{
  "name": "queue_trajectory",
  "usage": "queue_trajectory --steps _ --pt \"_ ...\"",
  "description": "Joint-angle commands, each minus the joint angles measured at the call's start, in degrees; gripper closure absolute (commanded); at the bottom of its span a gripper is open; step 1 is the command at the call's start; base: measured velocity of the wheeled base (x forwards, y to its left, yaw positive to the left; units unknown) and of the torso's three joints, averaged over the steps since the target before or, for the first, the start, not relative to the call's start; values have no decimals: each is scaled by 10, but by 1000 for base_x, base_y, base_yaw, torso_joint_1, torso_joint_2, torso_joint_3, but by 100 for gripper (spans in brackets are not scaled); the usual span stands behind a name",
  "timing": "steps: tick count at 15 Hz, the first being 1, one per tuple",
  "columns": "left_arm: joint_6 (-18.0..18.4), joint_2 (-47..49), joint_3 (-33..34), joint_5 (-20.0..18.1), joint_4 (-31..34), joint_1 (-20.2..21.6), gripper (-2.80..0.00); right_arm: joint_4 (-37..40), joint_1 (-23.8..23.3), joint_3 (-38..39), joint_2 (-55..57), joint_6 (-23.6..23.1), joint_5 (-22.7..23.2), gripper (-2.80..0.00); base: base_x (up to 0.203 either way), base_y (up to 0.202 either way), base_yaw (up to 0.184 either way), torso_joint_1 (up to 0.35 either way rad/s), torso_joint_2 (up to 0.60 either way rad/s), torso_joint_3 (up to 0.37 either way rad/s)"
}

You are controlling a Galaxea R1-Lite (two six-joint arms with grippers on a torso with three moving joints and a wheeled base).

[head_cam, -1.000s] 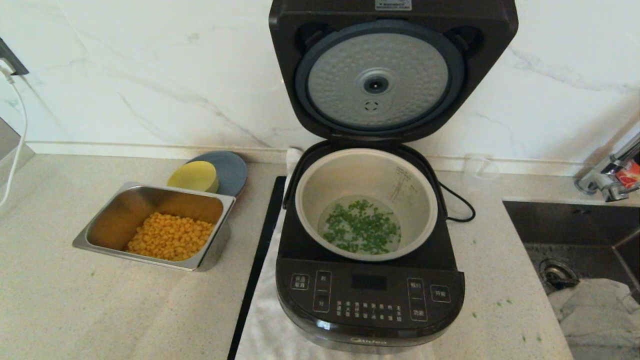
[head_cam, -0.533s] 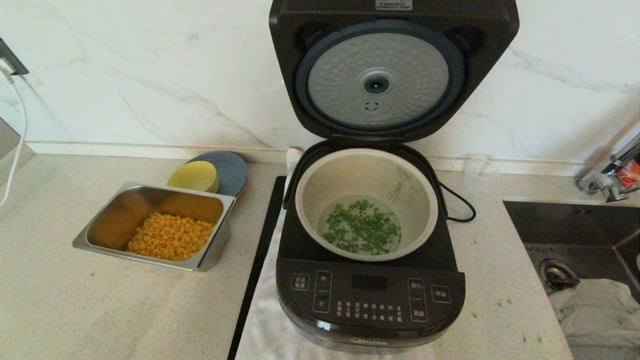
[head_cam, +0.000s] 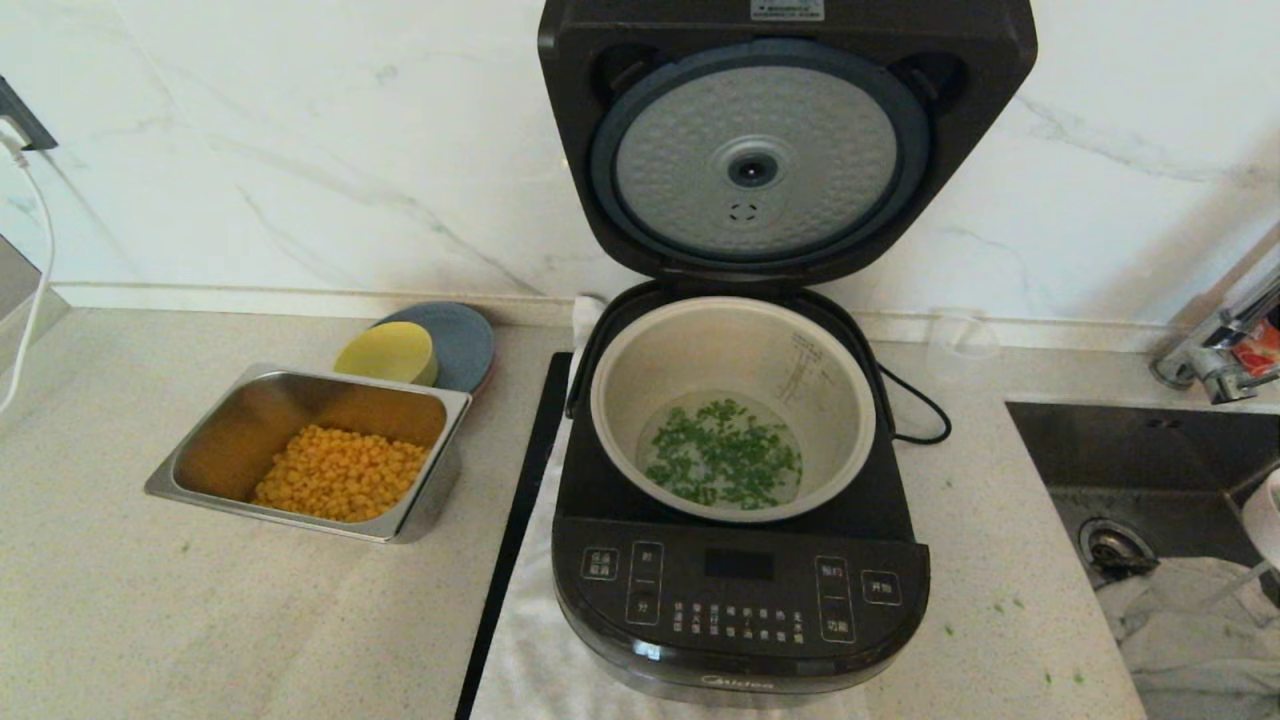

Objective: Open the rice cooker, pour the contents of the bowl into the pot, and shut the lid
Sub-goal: Fill a bowl with water from the tap, then pour the water from the bowl into the rice cooker

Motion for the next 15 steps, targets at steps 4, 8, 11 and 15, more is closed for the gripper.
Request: queue_trajectory --steps 4,8,11,15 --pt "0 -1 0 0 0 0 0 9 122 93 -181 -9 -26 0 0 0 0 0 0 0" --pt "0 -1 0 0 0 0 0 81 266 93 -275 -6 -53 0 0 0 0 0 0 0" --pt "1 -1 0 0 0 0 0 116 385 64 -312 35 -84 0 0 0 0 0 0 0" --pt "0 -1 0 0 0 0 0 200 539 -55 -320 100 -125 0 0 0 0 0 0 0"
